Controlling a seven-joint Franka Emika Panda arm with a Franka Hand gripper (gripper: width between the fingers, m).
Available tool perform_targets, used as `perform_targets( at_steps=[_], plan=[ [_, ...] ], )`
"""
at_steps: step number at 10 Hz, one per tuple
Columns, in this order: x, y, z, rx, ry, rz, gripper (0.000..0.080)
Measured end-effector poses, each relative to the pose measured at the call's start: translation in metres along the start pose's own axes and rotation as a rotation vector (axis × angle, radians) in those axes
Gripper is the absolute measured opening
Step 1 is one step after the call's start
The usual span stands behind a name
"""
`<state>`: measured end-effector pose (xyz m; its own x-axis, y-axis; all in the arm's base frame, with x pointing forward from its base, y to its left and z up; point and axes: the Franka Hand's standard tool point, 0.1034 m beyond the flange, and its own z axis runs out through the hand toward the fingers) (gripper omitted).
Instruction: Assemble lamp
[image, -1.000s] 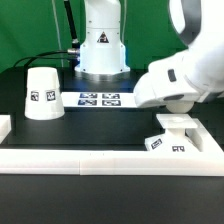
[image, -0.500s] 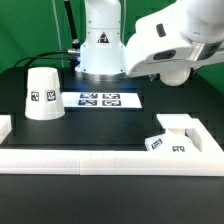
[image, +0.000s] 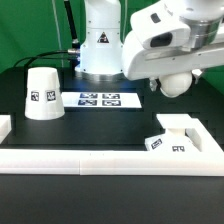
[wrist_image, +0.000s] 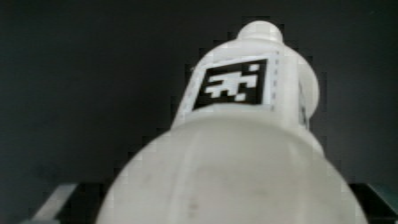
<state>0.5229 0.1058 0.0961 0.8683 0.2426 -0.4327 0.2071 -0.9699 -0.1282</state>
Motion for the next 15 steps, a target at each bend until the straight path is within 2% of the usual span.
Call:
perform_targets(
  at_steps=[1,5,7,10,11,14,15],
  plan=[
    [0.005,0.005,-0.005,-0.011,0.092,-0.008,0.0577],
    [0.009,0.018,-0.027,-0.069,0.374,-0.072,0.0577],
    [0.011,0.025,-0.039,-0.109,0.516,-0.108,0.0577],
    [0.009,0.034,-0.062,-0.190,0.721,-0.179,0.0577],
    [0.007,0.035,-0.055,-0.191,0.721,-0.177,0.0577],
    [0.008,0.035,-0.055,-0.190,0.718,-0.178,0.0577],
    [0.010,0.034,-0.056,-0.201,0.720,-0.199,0.0577]
  ],
)
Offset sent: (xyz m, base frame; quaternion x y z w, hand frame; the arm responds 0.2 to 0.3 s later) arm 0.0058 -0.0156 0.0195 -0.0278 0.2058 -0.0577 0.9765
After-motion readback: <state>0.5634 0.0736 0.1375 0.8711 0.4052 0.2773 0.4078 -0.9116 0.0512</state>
